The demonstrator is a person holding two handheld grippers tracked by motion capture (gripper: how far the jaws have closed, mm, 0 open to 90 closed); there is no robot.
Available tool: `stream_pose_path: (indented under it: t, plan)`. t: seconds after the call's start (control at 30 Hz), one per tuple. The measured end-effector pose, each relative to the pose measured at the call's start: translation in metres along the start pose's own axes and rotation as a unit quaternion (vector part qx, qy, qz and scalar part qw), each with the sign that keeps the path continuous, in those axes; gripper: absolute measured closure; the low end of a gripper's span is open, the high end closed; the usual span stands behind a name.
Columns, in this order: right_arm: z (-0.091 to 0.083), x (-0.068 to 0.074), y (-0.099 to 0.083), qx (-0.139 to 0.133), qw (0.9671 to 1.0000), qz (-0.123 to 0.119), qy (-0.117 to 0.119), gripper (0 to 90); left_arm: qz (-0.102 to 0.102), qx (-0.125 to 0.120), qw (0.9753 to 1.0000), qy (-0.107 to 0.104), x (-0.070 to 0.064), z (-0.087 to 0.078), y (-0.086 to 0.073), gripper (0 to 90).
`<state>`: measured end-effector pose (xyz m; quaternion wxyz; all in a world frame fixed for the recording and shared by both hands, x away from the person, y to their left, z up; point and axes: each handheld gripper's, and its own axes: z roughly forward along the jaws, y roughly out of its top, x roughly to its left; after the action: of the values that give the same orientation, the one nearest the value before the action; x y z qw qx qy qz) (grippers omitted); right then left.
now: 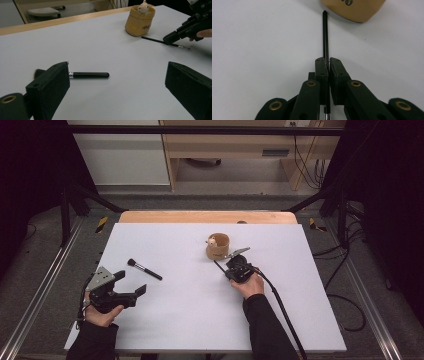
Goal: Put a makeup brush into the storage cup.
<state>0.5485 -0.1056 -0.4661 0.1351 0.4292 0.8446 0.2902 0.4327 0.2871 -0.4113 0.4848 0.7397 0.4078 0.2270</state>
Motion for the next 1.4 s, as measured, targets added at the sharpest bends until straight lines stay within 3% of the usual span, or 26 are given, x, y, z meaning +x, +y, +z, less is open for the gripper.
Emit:
stream_pose_path:
  t: [0.23,0.33,0.5,0.6,0.97,1.4]
  plan:
    - [0.000,0.002,0.000,0.001,1.0000,0.001,-0.002,85.2,0.002,0.002,1.0000,0.000,0.000,0.000,0.000,4.8]
    - [-0.002,0.005,0.000,-0.005,1.0000,-0.004,-0.003,77.0,0.002,0.002,1.0000,0.000,0.000,0.000,0.000,4.8]
    - [-0.012,0.007,0.006,-0.022,0.9997,-0.011,-0.001,72.2,0.002,0.002,1.0000,0.000,0.000,0.000,0.000,4.8]
    - [-0.018,0.004,0.010,-0.018,0.9998,-0.003,0.001,69.8,0.002,0.002,1.0000,-0.001,0.000,0.000,0.000,4.8]
    - [-0.013,0.000,0.025,0.039,0.9991,-0.017,-0.003,67.5,0.002,0.003,1.0000,-0.001,0.000,0.000,0.000,4.9]
    - [0.002,-0.002,0.023,0.092,0.9955,-0.024,-0.004,78.2,0.003,0.004,1.0000,-0.002,0.000,0.000,0.000,4.9]
